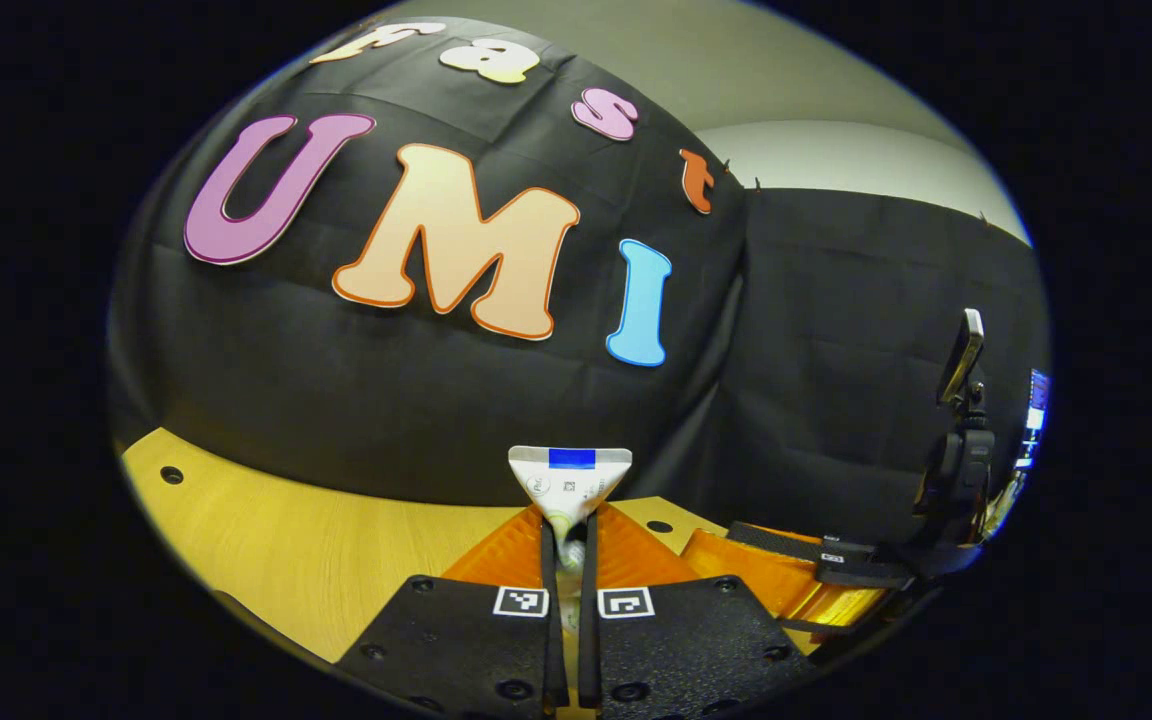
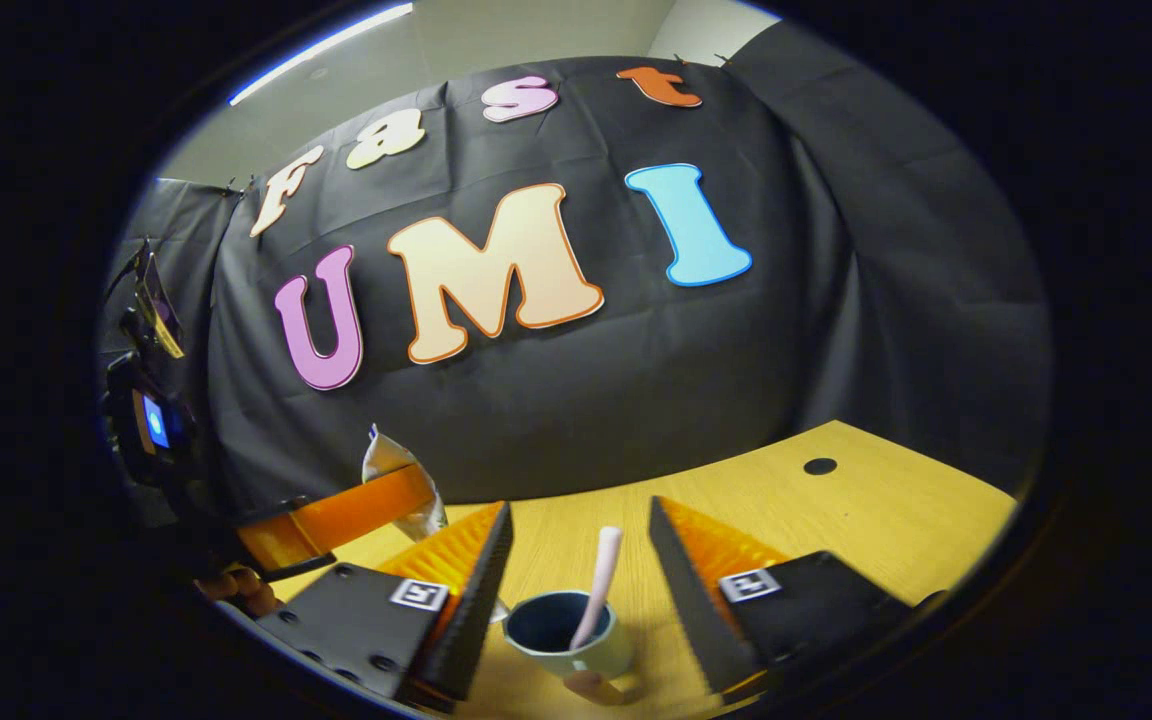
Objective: Put the toothbrush and toothpaste on the desktop into the cup, then pick up the cup and place it on the coaster on the desktop.
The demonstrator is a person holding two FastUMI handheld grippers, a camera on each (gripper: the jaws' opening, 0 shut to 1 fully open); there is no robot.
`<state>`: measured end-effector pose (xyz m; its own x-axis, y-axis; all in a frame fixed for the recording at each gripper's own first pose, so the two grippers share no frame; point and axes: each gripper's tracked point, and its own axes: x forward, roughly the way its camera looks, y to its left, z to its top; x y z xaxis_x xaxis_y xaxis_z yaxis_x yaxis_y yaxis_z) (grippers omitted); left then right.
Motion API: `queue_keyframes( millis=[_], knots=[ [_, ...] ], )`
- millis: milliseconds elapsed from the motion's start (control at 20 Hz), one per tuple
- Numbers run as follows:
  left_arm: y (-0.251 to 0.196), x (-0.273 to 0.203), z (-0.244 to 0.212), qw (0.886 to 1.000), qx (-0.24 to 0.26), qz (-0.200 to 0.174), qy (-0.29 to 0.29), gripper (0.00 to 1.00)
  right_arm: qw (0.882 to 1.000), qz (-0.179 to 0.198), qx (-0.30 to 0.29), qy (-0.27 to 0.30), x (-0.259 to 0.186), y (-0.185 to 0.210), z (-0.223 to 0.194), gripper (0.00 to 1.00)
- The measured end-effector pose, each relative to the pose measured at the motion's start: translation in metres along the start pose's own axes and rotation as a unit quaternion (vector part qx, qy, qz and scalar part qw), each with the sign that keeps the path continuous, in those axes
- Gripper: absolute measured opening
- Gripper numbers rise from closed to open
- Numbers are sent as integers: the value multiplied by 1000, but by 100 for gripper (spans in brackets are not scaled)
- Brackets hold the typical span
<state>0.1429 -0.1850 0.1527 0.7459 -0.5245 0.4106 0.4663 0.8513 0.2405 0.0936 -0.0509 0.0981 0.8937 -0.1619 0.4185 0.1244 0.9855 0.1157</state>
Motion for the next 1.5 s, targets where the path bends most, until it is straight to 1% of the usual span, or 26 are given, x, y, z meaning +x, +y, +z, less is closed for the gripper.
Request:
queue_keyframes(
  millis=[50, 150, 300, 500, 600, 700, 750, 800, 900, 950, 1050, 1200, 1300, 1400, 1500],
  knots=[
    [-2, 3, -4, 1000, -2, -2, 4, 3, 1000, -11, -2, -5, -5, -10, 6, 97],
    [-5, 10, -18, 1000, -5, -5, 17, 3, 999, -33, -5, -7, -17, -28, 10, 95],
    [-13, 14, -40, 999, -9, -13, 34, 3, 998, -61, -12, 0, -36, -55, 7, 95],
    [-23, 17, -65, 998, -4, -19, 53, 5, 997, -76, -11, 15, -56, -72, -3, 95],
    [-33, 16, -76, 997, -5, -32, 64, 7, 997, -79, -17, 21, -62, -76, -9, 95],
    [-44, 10, -78, 996, -5, -49, 67, 16, 996, -76, -20, 30, -65, -75, -13, 95],
    [-45, 10, -76, 996, -5, -52, 66, 25, 996, -74, -19, 35, -65, -74, -14, 95],
    [-50, 5, -72, 996, -6, -57, 63, 41, 997, -71, -18, 38, -67, -72, -16, 95],
    [-51, -5, -59, 997, -7, -54, 54, 83, 997, -65, -16, 42, -69, -66, -13, 95],
    [-49, -9, -57, 998, -2, -48, 51, 98, 997, -61, -17, 45, -69, -62, -12, 95],
    [-41, -20, -40, 999, 0, -30, 42, 95, 997, -48, -25, 58, -69, -51, -11, 96],
    [-31, -42, -7, 1000, -6, -7, 28, 95, 995, -15, -41, 87, -68, -28, -12, 96],
    [-13, -61, 9, 999, 4, 23, 31, 94, 992, 12, -53, 111, -67, -12, -17, 95],
    [6, -83, 19, 997, 8, 57, 43, 94, 986, 42, -64, 151, -66, 1, -32, 96],
    [26, -108, 30, 994, 15, 94, 51, 95, 976, 68, -83, 191, -66, 10, -48, 96]
  ],
)
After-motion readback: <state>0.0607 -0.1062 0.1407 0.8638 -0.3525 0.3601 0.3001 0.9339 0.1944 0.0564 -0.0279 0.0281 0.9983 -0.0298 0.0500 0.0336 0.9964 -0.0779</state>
